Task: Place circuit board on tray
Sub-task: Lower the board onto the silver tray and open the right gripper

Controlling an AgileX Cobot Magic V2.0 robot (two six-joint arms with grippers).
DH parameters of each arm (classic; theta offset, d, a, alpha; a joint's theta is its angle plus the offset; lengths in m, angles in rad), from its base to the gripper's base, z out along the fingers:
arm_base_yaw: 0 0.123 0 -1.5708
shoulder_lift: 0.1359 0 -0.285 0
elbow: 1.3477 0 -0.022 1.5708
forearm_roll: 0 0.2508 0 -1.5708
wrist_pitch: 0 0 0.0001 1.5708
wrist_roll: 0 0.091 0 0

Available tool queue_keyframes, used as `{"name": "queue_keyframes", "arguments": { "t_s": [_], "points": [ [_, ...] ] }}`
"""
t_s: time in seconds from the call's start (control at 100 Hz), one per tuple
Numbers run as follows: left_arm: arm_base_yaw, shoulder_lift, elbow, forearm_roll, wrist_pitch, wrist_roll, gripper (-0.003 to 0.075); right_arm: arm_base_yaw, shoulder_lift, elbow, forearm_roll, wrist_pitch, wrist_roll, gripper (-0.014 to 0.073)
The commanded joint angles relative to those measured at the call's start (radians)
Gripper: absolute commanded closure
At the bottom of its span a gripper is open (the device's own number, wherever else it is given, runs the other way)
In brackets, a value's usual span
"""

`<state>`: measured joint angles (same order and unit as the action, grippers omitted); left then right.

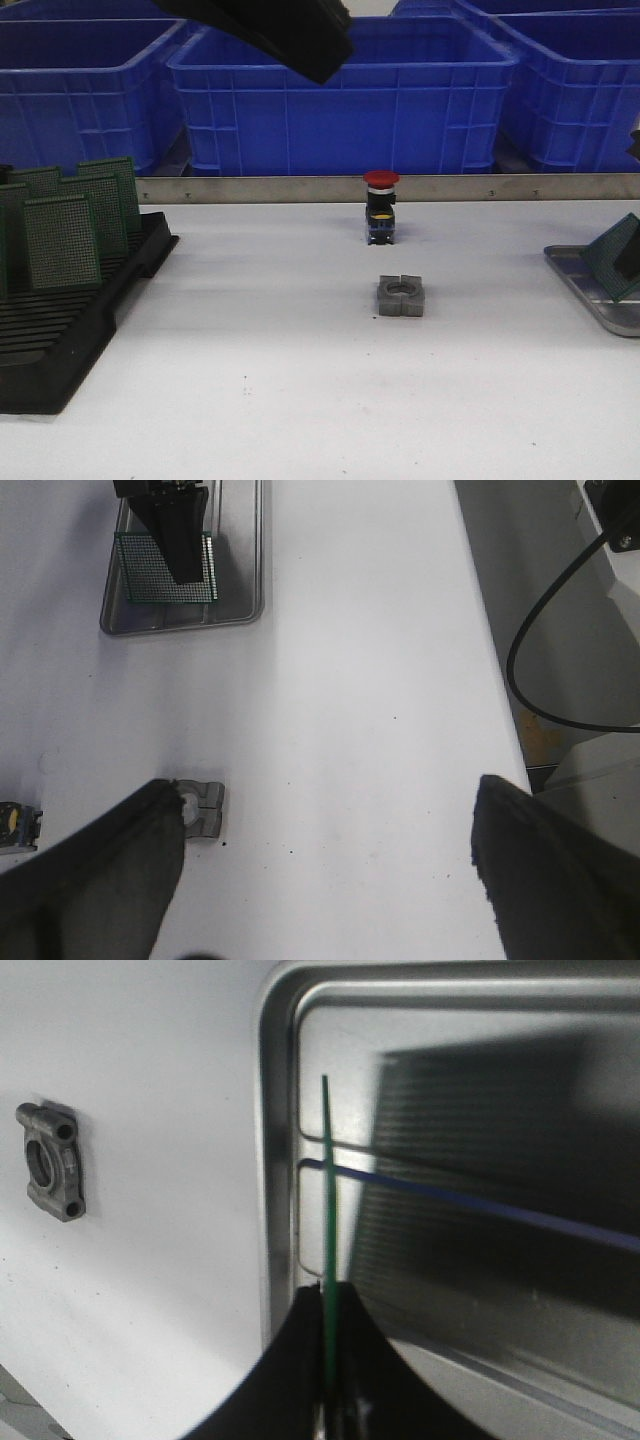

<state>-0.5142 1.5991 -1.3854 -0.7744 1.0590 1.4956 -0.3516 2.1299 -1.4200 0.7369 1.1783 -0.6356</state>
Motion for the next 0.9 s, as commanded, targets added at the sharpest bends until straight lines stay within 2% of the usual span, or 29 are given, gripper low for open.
{"name": "queue_keyframes", "arguments": {
  "t_s": [0.0,0.09,0.24,0.33,0.41,0.62,0.89],
  "points": [
    [-0.008,-0.039,-0.030,-0.062,-0.007,-0.008,0.0164,-0.004,-0.054,-0.023,0.010,0.069,0.018,0.0569],
    [-0.008,-0.039,-0.030,-0.062,-0.007,-0.008,0.0164,-0.004,-0.054,-0.023,-0.003,0.065,0.037,0.0444],
    [-0.008,-0.039,-0.030,-0.062,-0.007,-0.008,0.0164,-0.004,-0.058,-0.023,-0.005,0.065,0.040,0.0180],
    [-0.008,-0.039,-0.030,-0.062,-0.007,-0.008,0.0164,-0.004,-0.061,-0.023,-0.006,0.064,0.040,0.0078],
    [-0.008,-0.039,-0.030,-0.062,-0.007,-0.008,0.0164,-0.005,-0.073,-0.023,-0.015,0.050,0.040,0.0047],
    [-0.008,-0.039,-0.030,-0.062,-0.006,-0.008,0.0164,-0.005,-0.141,-0.023,-0.080,-0.016,0.066,0.0047],
    [-0.008,-0.039,-0.030,-0.062,-0.004,-0.008,0.0164,-0.005,-0.188,-0.023,-0.081,-0.018,0.066,0.0047]
  ]
}}
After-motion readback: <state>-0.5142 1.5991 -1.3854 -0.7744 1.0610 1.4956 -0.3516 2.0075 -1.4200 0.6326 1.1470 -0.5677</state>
